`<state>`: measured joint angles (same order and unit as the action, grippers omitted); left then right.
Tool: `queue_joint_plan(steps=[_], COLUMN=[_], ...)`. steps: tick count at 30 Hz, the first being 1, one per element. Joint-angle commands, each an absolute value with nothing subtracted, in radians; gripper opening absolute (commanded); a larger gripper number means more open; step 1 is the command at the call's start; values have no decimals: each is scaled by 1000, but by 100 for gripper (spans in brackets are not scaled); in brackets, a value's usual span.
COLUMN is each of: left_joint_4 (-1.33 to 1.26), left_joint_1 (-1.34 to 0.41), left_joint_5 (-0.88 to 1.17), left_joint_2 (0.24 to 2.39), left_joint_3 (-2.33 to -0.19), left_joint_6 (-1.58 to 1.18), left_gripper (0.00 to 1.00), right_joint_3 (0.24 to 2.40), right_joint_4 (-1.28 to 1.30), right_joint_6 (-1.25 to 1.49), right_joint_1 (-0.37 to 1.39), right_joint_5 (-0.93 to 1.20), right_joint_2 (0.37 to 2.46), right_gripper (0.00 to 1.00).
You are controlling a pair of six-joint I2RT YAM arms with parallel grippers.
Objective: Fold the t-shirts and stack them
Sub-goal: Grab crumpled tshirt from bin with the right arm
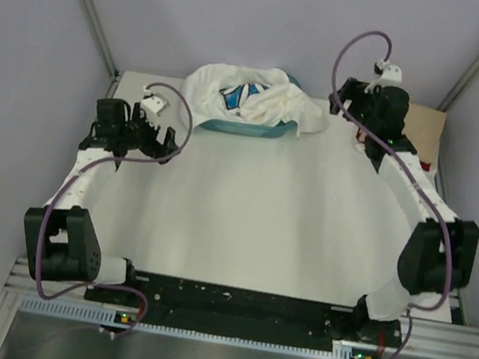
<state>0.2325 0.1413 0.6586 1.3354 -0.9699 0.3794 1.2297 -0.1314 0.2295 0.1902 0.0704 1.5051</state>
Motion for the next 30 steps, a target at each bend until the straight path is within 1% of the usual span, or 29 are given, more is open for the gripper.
queue_joint_plan(steps=[1, 2, 3, 4, 5, 8, 10, 13, 16, 17, 19, 20, 21, 22, 23, 24, 27, 30], left_joint_4=[345, 351, 357, 359, 360, 379, 387, 393, 394, 396, 393, 393, 391, 391, 391, 391, 390, 387], left_joint_1=[143, 143, 143, 143, 143, 143, 143, 143, 143, 143, 141, 143, 143, 143, 143, 143, 143, 143], left_joint_5=[686, 687, 689, 690, 699, 709, 725, 739, 741, 736, 720, 709, 695, 689, 686, 687, 695, 687], left_joint_2=[1358, 1358, 1361, 1362, 1367, 1379, 1385, 1391, 1399, 1404, 1410, 1410, 1413, 1411, 1413, 1413, 1408, 1407], left_joint_3=[-1034, -1034, -1032, -1032, -1032, -1037, -1040, -1040, -1042, -1043, -1043, -1043, -1043, -1042, -1042, -1037, -1034, -1034], left_joint_6=[440, 448, 456, 460, 466, 477, 491, 502, 515, 515, 512, 514, 514, 515, 518, 518, 518, 517], left_gripper=[99, 99, 99, 99, 99, 99, 99, 99, 99, 99, 99, 99, 99, 99, 99, 99, 99, 99], right_joint_3=[1575, 1673, 1756, 1802, 1834, 1910, 1962, 2009, 1993, 1991, 1990, 1993, 1994, 1997, 1997, 1994, 1977, 2005], right_joint_4=[110, 179, 219, 235, 232, 168, 124, 103, 31, 20, 6, 8, 6, -20, -18, -14, -8, -3], right_joint_6=[273, 317, 363, 424, 483, 590, 604, 638, 687, 701, 730, 742, 745, 747, 739, 733, 701, 637], right_joint_1=[199, 199, 198, 198, 193, 181, 179, 173, 175, 175, 173, 175, 172, 173, 172, 169, 161, 158], right_joint_5=[173, 176, 176, 164, 125, 51, 35, 60, 124, 133, 152, 169, 192, 205, 209, 200, 161, 155], right_joint_2=[1854, 1941, 2009, 2075, 2121, 2215, 2273, 2345, 2407, 2425, 2453, 2462, 2465, 2464, 2454, 2436, 2358, 2275], right_gripper=[71, 71, 74, 81, 85, 86, 86, 86, 85, 82, 70, 54, 46, 26, 8, 0, 0, 0])
